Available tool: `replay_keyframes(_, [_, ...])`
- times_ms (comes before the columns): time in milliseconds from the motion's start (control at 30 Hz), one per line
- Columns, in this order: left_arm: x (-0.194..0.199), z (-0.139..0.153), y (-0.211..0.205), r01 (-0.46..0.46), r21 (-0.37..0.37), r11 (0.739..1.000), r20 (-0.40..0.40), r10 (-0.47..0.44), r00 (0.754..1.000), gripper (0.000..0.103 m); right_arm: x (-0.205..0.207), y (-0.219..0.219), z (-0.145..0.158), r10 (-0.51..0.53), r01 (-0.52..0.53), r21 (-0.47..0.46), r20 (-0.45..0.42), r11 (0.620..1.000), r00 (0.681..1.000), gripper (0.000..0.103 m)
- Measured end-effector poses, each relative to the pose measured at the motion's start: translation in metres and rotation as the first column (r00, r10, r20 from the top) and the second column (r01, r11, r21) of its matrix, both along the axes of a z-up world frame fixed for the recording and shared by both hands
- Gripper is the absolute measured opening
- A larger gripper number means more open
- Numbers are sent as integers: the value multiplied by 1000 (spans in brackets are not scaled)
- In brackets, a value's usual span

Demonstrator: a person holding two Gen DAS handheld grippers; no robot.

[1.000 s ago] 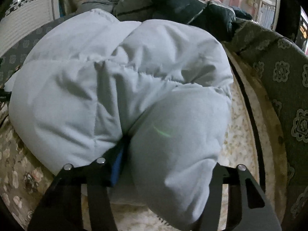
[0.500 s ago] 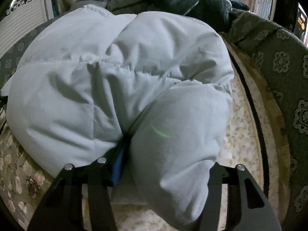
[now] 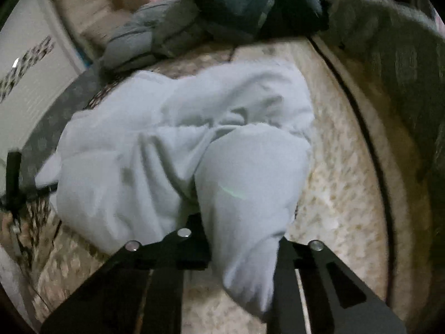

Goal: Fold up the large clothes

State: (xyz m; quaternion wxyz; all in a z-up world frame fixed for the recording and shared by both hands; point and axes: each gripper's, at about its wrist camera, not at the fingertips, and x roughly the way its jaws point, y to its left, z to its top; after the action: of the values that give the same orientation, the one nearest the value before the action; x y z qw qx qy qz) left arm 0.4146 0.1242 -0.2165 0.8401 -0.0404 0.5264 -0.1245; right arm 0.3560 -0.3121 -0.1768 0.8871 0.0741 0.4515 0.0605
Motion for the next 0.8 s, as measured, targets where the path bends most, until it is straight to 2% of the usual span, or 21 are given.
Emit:
replay_keyframes(200, [-55,42,2,30,-52,998,30,-28,999,22,-47,2,47,-10,8,27,68,1000,998,12])
replay_keyframes(400, [-134,61,10,35,-74,997,32,-33,999,22,-121,13,68,21,-22,8,65,1000,998,12])
replay_keyframes(500, [-179,60,20,29,-110,994,17,-27,999,22,-161,13,68,18,-19,14,60,1000,998,12])
replay_keyframes(600, [-204,43,29,24,-79,997,8,-23,1000,24,-185,14,50,10,-10,-8,22,1000,1000,12])
replay_keyframes(667, [-201,23,35,-10,-78,997,-33,8,999,24,-190,10,37,-23,23,-18,0,1000,1000,12])
replay_keyframes(800, [-189,16,27,-20,-56,998,-20,18,1000,27,-184,3,17,-77,77,-19,-23,997,997,12])
